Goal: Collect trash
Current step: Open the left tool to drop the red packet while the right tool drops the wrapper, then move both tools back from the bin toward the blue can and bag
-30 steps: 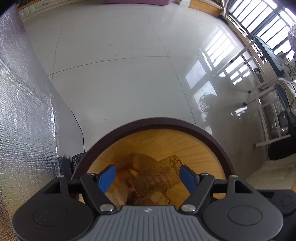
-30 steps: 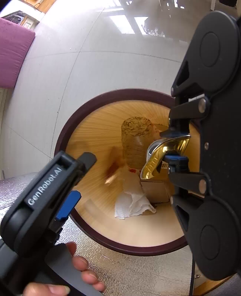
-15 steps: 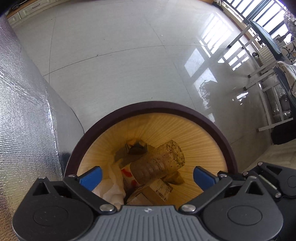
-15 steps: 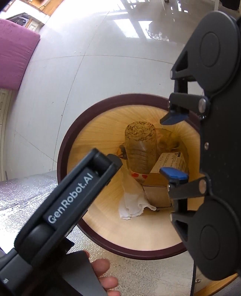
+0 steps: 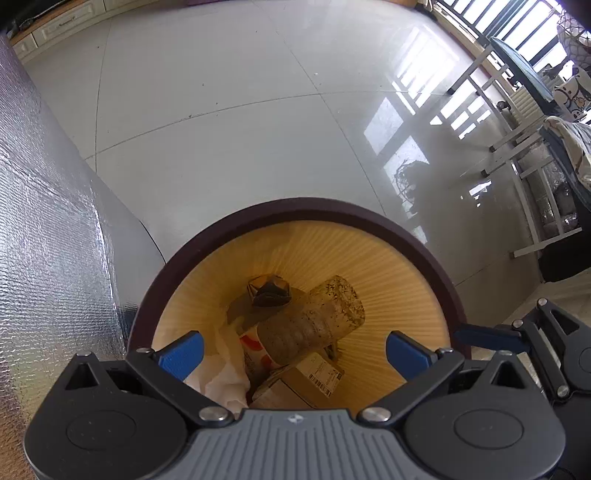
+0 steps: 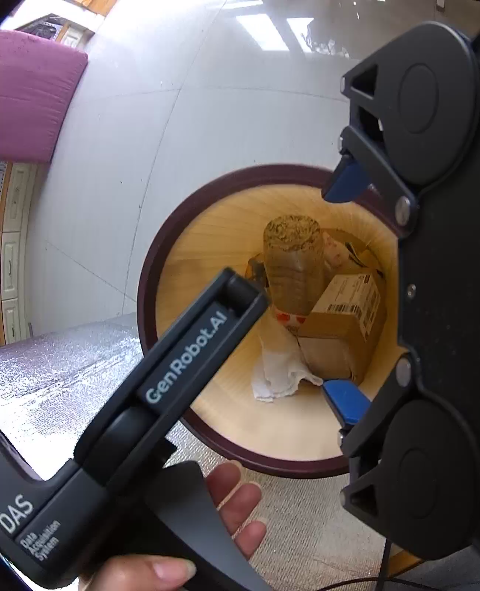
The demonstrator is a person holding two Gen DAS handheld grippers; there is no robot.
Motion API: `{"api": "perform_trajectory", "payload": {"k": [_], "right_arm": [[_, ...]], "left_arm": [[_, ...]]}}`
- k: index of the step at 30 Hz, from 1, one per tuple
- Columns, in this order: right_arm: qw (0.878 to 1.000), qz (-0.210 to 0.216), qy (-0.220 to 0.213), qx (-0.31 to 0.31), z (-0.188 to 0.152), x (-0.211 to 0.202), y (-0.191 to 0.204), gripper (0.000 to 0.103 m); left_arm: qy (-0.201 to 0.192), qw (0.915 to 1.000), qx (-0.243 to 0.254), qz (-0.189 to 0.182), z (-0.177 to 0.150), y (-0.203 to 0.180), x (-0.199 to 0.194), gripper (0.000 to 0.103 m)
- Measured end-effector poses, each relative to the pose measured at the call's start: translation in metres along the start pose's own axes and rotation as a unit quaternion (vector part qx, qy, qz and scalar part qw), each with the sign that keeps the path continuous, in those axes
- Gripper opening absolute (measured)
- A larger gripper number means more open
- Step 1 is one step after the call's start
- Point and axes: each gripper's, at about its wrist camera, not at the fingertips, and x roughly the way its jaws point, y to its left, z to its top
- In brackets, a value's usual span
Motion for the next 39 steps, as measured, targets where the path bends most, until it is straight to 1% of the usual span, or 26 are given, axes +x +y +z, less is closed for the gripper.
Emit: {"api": "perform_trajectory", "payload": {"k": [6, 10, 13, 20, 25, 29, 34, 39], "right_arm": [[0.999, -0.019, -0.002, 0.029, -0.005, -0.007, -0.009, 0.103], [0.999, -0.027, -0.006, 0.040, -0.009, -0.018, -0.011, 0.103], [0.998, -0.031, -0.012, 0.051, -0.011, -0.027, -0.011, 0.103], [0.996, -0.041, -0.033, 0.074, -0.015, -0.048, -0.009, 0.103], [0.994, -0.049, -0.043, 0.084, -0.017, -0.061, -0.006, 0.103], [0.993, -0.057, -0.048, 0.093, -0.021, -0.075, -0.005, 0.103], [0.990, -0.068, -0.053, 0.114, -0.026, -0.092, -0.004, 0.103], [0.986, -0.075, -0.076, 0.130, -0.027, -0.119, -0.001, 0.103]], "left_arm": [[-0.005, 0.9998, -0.009, 0.014, -0.009, 0.004, -0.007, 0.103], [-0.023, 0.9994, -0.002, 0.028, -0.013, 0.005, -0.018, 0.103], [-0.038, 0.9985, -0.012, 0.037, -0.017, 0.010, -0.028, 0.103], [-0.063, 0.9968, -0.020, 0.046, -0.041, 0.011, -0.051, 0.103], [-0.073, 0.9960, -0.028, 0.044, -0.063, 0.012, -0.066, 0.103], [-0.094, 0.9936, -0.039, 0.049, -0.076, 0.014, -0.083, 0.103], [-0.121, 0.9905, -0.051, 0.040, -0.089, 0.014, -0.109, 0.103], [-0.137, 0.9886, -0.053, 0.034, -0.104, 0.012, -0.128, 0.103]]}}
